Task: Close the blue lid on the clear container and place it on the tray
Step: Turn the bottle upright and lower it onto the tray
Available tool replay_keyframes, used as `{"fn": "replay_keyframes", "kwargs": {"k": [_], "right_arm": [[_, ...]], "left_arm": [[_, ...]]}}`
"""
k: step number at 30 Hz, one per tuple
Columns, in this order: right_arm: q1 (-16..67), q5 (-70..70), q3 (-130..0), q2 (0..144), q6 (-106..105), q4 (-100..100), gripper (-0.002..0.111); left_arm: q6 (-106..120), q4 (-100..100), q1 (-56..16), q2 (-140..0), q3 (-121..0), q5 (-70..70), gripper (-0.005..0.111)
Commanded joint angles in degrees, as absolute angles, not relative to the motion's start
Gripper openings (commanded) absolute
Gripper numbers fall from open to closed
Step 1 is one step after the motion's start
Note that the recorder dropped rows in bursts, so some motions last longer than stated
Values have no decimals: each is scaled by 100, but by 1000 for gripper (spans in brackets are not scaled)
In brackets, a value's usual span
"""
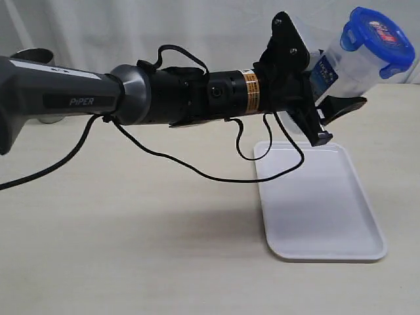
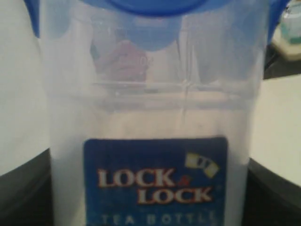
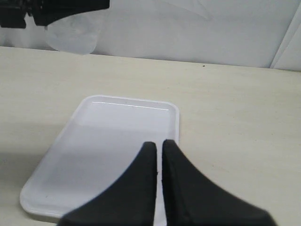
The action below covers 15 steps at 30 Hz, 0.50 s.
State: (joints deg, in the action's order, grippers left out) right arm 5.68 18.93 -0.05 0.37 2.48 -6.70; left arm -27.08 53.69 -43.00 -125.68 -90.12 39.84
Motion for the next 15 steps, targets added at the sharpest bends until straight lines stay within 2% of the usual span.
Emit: {"fn": "replay_keyframes", "kwargs": {"k": [1,7,10,15], "right_arm": [[548,1856,0,0,211,-662,4],[548,1856,0,0,211,-662,4],[548,1856,0,0,211,-662,4],[548,1856,0,0,211,-662,4]], "left_arm": [[-3354,5314,-4334,-12820,-9074,5314,0],[-4118,5114,-4334,-13464,-9074,5973,0],[-4049,5008,-4334,-13853,-9074,6604,0],[-3420,4272,-4334,-14314,-9074,6824,0]]}}
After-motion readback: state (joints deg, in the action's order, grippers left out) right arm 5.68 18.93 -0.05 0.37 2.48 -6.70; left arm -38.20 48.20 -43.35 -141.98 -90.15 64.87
